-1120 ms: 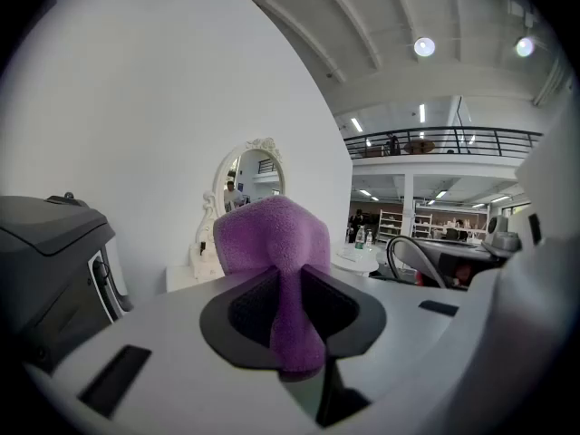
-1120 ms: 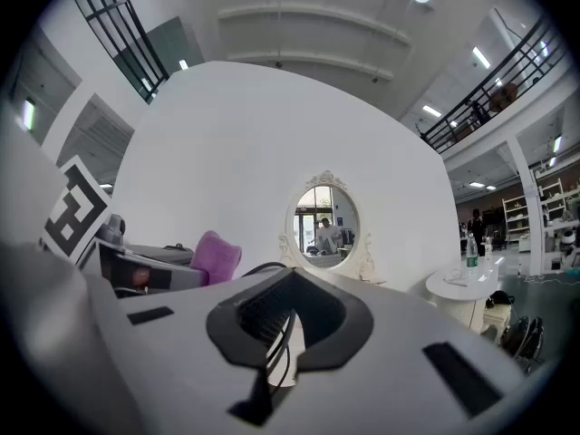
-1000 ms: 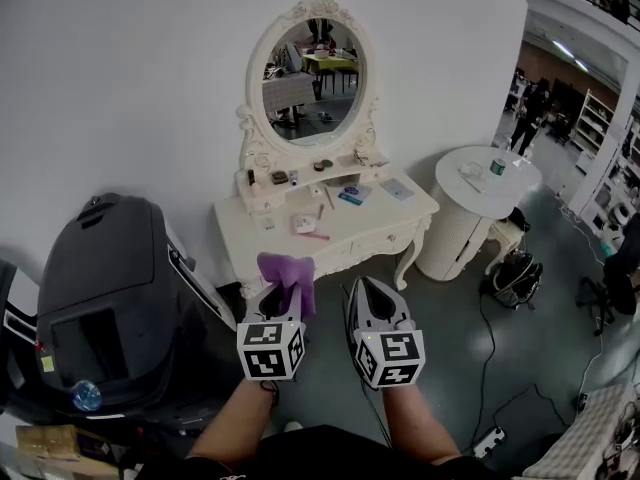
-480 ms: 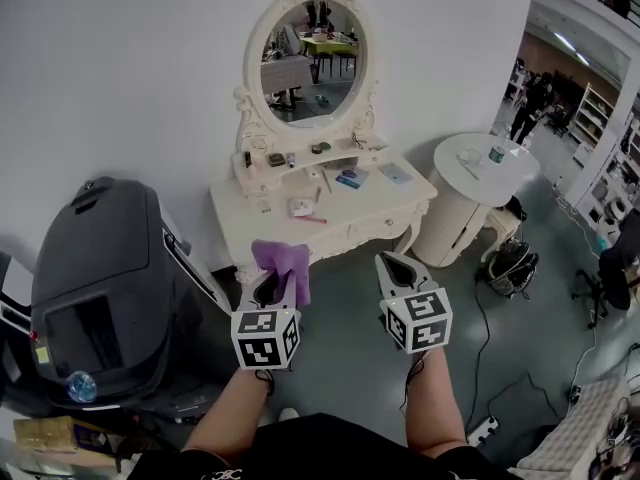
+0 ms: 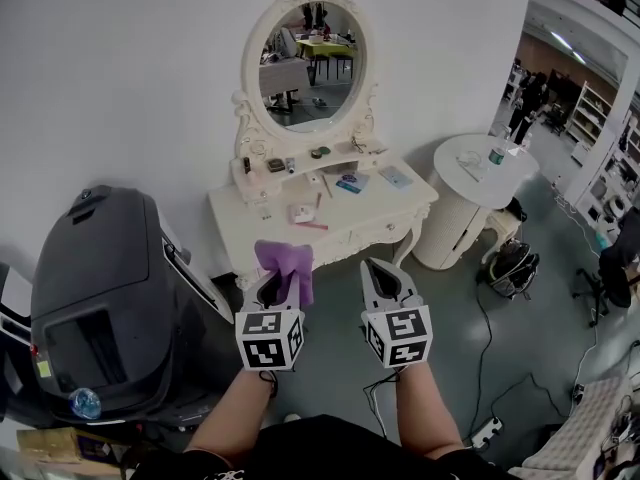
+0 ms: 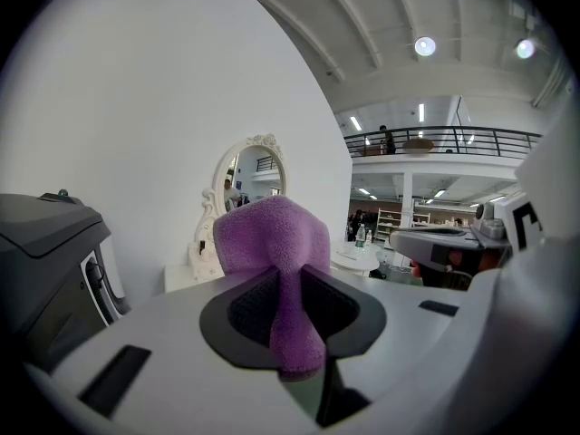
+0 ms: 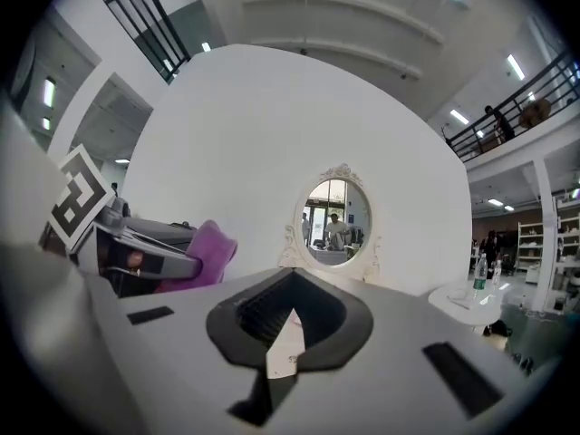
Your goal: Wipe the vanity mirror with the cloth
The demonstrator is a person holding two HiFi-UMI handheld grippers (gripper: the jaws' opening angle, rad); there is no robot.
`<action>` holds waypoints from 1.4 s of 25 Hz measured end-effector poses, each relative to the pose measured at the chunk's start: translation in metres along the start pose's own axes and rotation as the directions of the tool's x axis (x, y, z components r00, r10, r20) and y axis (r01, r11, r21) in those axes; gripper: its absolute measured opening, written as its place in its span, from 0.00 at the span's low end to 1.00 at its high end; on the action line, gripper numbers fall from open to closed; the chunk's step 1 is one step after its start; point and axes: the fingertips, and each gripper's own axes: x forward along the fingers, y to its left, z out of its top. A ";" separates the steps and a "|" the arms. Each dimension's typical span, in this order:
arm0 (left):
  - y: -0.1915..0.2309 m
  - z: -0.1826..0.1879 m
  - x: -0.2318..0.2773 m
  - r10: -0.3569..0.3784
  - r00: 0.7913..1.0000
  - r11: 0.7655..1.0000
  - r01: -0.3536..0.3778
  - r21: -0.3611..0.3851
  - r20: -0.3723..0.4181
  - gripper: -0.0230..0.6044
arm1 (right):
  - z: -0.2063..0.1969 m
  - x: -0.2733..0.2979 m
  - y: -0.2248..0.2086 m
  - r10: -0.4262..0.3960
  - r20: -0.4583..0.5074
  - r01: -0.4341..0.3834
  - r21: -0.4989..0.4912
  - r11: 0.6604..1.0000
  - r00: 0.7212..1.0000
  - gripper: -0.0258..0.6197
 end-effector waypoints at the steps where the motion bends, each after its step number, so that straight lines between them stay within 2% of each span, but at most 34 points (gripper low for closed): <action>1: 0.002 0.002 0.003 -0.003 1.000 1.000 0.003 0.002 0.003 0.16 | 0.002 0.003 0.001 -0.004 0.003 0.004 -0.008 1.000 1.000 0.06; 8: 0.025 0.019 0.029 -0.035 0.999 0.999 0.035 0.008 0.020 0.16 | 0.013 0.028 0.006 -0.037 0.023 0.037 0.019 0.999 0.999 0.06; 13: 0.032 0.021 0.053 -0.072 0.997 0.997 0.072 0.005 0.017 0.16 | 0.007 0.041 0.003 -0.074 0.005 0.074 0.049 0.996 0.997 0.06; 20: 0.037 0.018 0.099 -0.079 0.997 0.997 0.079 -0.007 0.005 0.16 | -0.006 0.081 -0.021 -0.062 -0.012 0.062 0.057 0.996 0.998 0.06; 27: 0.035 0.038 0.169 -0.017 1.000 1.000 0.017 0.005 0.003 0.16 | -0.007 0.137 -0.078 -0.003 0.007 0.003 0.076 0.997 1.000 0.06; 35: 0.007 0.059 0.252 0.037 0.999 0.999 -0.037 0.012 0.001 0.16 | -0.009 0.183 -0.159 0.046 0.012 -0.047 0.081 0.996 0.999 0.06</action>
